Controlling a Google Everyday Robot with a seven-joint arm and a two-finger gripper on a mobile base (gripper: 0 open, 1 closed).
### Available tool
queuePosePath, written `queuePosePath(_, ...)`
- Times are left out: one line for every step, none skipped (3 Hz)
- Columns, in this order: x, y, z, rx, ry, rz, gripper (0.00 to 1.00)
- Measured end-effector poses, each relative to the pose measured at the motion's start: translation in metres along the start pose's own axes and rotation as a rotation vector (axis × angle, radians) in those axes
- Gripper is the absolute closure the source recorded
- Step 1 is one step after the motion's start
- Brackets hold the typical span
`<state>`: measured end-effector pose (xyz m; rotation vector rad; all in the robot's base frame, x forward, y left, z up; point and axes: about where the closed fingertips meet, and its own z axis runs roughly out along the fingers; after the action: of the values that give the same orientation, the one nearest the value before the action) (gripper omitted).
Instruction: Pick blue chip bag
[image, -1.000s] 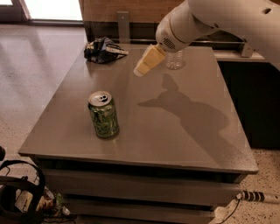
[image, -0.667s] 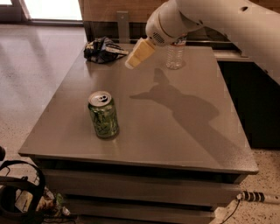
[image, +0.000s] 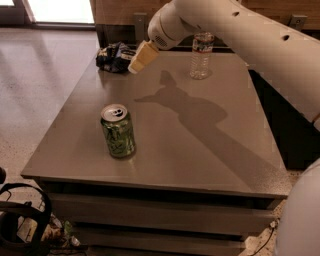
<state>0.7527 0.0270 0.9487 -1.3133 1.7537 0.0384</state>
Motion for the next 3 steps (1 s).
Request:
queuePosePath(-0.002,-0.002,0.031,-0.018,0.017,0.001,0.0)
queuePosePath(0.0,-0.005,0.064,-0.047,0.024,0.019,0.0)
queuePosePath(0.004,-0.007,0.089,-0.072,0.019,0.049,0.0)
